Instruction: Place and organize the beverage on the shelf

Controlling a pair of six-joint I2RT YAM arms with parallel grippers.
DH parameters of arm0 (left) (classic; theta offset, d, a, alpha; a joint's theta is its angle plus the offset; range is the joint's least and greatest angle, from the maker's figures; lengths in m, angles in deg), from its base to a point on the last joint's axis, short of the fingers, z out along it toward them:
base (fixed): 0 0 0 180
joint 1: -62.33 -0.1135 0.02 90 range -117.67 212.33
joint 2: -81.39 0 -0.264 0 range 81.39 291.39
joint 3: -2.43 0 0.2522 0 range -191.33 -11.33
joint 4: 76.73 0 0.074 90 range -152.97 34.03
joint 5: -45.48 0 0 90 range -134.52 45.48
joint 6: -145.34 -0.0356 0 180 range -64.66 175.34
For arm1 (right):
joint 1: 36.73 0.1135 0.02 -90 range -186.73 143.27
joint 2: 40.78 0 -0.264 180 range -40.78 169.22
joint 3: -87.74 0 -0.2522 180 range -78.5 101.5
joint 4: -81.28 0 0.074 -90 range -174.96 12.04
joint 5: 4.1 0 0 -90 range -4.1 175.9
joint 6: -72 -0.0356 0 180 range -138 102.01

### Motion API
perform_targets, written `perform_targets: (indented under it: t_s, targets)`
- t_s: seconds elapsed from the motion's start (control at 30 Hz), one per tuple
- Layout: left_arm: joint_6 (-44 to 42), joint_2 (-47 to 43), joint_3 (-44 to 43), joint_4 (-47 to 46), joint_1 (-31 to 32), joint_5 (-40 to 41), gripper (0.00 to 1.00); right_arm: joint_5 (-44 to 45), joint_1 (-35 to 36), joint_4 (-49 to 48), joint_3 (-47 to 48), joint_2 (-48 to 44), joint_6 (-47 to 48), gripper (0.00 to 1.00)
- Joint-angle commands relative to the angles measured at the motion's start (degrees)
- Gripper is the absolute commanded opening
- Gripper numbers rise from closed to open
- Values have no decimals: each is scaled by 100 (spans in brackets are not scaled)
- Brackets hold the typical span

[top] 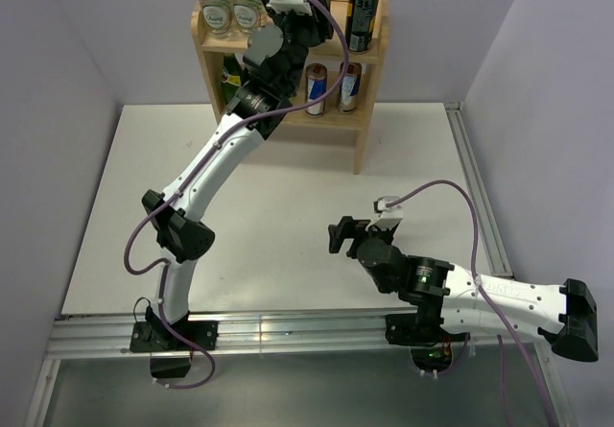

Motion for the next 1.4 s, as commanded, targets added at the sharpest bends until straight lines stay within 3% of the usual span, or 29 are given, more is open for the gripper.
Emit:
perform_targets:
  t_s: [0.0, 0.47, 0.53, 0.63, 0.77, 0.9, 1.03, 1.37]
  targets:
    - [61, -75, -490, -1258, -110, -269, 1, -46, -38, -338, -78, 77, -141, 99]
    - [271, 312, -411, -943, -199, -656, 1, -134, -38, -541, -96, 314, -114, 99]
    - [299, 303, -332, -951, -199, -647, 5, -116, -38, -532, -96, 323, -114, 99]
    - [308, 259, -209, -942, -199, -726, 21, -108, -38, -506, -87, 332, -123, 99]
    - [282, 154, 28, -1030, -199, -832, 55, -107, -38, -488, -78, 306, -132, 99]
    - [229, 136, 81, -969, -190, -955, 82, -99, -38, -462, -78, 306, -150, 99]
    - [203, 127, 99, -907, -190, -964, 91, -107, -38, -461, -105, 297, -176, 99]
    - [168, -232, 598, -890, -155, -771, 99, -107, -38, -444, -122, 297, -229, 99]
